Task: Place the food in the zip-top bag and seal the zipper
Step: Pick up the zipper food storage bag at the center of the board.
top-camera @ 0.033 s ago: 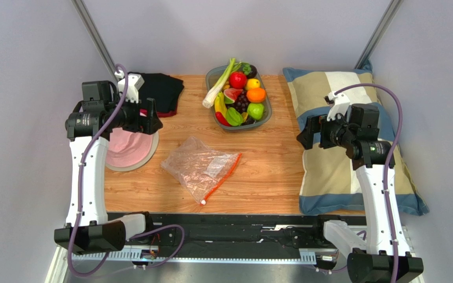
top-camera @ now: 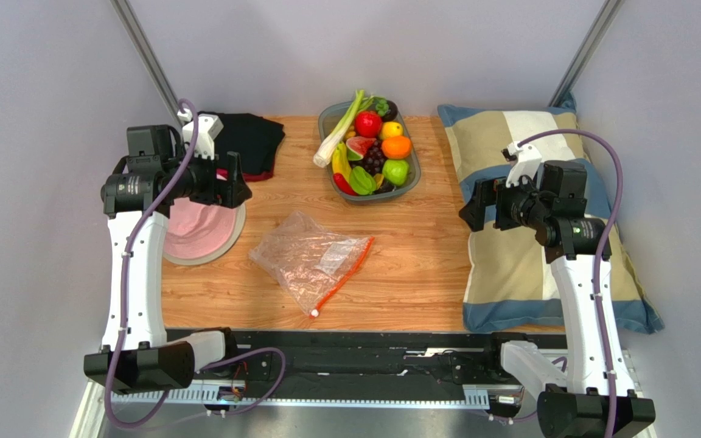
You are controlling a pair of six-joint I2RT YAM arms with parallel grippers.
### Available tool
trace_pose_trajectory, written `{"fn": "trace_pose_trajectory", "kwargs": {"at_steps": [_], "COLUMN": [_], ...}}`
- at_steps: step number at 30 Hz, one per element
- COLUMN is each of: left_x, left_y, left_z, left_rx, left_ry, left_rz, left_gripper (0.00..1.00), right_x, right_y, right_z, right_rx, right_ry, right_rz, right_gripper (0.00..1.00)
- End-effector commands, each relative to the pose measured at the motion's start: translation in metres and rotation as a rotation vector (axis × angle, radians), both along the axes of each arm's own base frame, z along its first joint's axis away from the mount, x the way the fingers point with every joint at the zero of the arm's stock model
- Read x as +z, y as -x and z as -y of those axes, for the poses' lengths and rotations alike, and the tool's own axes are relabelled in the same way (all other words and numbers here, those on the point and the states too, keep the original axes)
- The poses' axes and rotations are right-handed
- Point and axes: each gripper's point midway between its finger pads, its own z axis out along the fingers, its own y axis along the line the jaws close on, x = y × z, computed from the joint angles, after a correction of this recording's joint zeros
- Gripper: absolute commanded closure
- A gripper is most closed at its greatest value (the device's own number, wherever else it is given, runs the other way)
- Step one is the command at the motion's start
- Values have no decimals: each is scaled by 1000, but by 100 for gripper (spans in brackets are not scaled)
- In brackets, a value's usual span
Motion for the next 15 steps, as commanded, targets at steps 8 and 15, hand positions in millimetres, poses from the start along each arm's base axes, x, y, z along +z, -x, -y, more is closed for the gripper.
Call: {"fn": "trace_pose_trajectory", "kwargs": {"at_steps": [8, 15], "left_x": [-16, -74], "left_y": [0, 23], "left_z": [26, 81], "left_rx": [-339, -678], "left_ry": [-153, -279], "left_rz": [82, 110], "left_gripper": [1, 1], "right_x": [-21, -26], "right_y": [-4, -9], "right_z": [-6, -16], "right_rx": [43, 64], "right_ry": [-12, -77], "right_rz": [-99, -91], "right_gripper": [0, 0]}}
